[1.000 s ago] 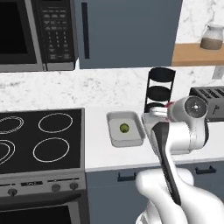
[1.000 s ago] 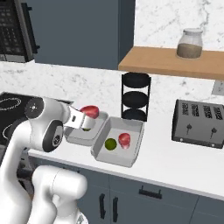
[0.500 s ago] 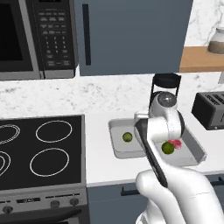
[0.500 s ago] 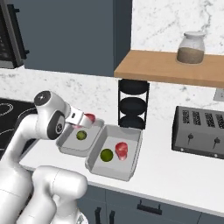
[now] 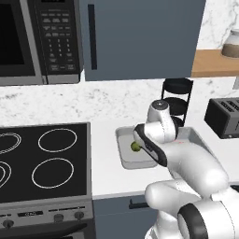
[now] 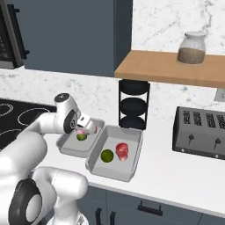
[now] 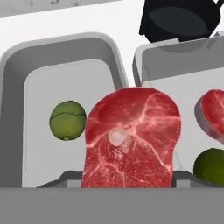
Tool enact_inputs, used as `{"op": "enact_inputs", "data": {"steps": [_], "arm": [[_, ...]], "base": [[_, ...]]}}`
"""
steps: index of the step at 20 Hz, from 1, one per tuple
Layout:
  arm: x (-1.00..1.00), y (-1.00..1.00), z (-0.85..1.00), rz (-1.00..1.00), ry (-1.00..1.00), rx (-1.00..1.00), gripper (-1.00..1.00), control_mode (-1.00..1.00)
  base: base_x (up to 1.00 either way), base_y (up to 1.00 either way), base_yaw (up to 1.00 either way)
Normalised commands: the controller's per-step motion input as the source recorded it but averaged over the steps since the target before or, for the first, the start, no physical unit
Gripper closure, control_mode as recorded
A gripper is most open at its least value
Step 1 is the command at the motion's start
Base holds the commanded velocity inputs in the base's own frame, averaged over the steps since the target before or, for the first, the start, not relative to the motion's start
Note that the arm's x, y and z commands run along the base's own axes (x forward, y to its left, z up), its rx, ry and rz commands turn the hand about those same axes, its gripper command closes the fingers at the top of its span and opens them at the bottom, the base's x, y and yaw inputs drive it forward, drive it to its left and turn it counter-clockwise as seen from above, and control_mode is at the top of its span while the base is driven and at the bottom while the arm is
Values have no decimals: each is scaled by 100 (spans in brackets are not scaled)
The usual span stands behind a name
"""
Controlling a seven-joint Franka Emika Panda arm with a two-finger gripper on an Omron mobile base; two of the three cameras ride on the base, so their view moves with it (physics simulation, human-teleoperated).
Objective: Place one lime and one steak in each tupperware on the nearby counter, to pack two identical lunches.
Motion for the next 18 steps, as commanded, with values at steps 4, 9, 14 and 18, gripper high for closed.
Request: {"op": "enact_inputs", "data": {"steps": [4, 9, 14, 18], "arm": [[55, 12, -54, 0, 0, 0, 100, -100], [47, 0, -26, 0, -1, 0, -100, -100], [40, 31, -17, -3, 2, -3, -100, -100], [-4, 11, -13, -3, 24, -1, -100, -100]], "base": [[0, 0, 0], [0, 0, 0], [0, 0, 0], [0, 0, 0]]}}
